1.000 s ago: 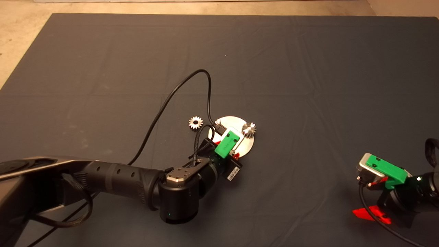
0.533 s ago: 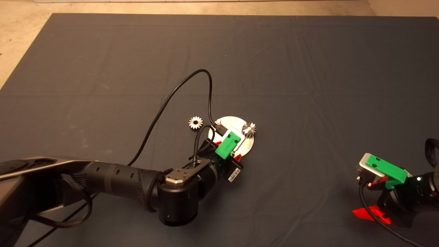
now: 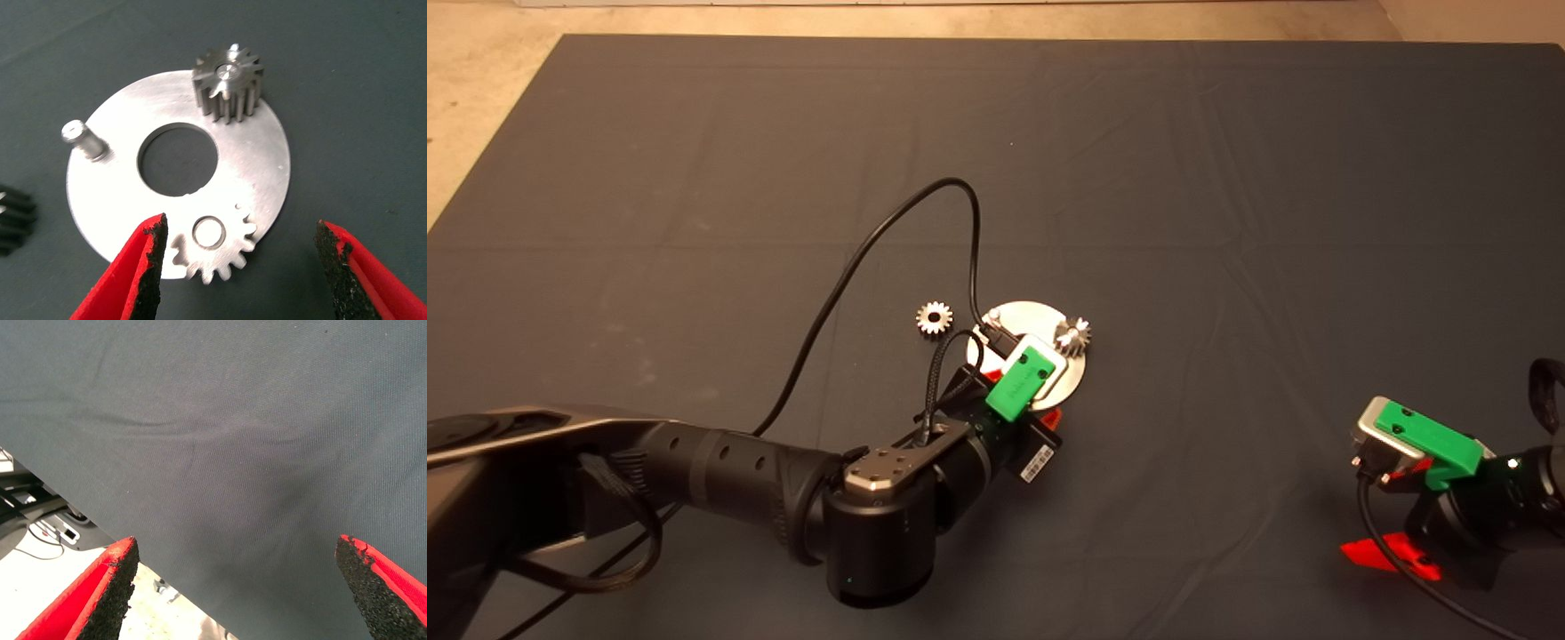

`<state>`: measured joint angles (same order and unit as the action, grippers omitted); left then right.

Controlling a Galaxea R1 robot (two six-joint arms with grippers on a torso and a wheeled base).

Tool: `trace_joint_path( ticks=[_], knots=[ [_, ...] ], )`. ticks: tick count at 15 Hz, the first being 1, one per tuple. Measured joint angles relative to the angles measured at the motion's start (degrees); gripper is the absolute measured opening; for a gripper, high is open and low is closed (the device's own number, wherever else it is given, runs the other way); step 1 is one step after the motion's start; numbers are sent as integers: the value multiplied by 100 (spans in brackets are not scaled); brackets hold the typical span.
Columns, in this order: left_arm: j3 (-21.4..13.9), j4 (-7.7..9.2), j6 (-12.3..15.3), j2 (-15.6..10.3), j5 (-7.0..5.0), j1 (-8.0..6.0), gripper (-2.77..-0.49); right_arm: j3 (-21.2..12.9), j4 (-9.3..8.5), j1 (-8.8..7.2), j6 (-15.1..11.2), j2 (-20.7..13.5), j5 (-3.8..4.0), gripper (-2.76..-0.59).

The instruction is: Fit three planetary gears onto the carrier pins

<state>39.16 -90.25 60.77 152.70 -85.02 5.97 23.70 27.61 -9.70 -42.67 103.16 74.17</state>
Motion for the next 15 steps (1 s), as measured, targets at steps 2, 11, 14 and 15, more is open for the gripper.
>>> trace_joint_path(
  ticks=[2,11,14,15],
  knots=[
    [-123,5,0,-2,-209,-65,-162,0,0,0,44,1,-2,-118],
    [-380,321,-7,-658,-249,-727,-162,5,0,1,44,0,-4,-118],
    [-353,393,-9,-801,-242,-746,-162,5,0,1,44,2,-5,-118],
    [-289,395,-9,-847,-240,-753,-162,5,0,0,44,4,-5,-118]
  ],
)
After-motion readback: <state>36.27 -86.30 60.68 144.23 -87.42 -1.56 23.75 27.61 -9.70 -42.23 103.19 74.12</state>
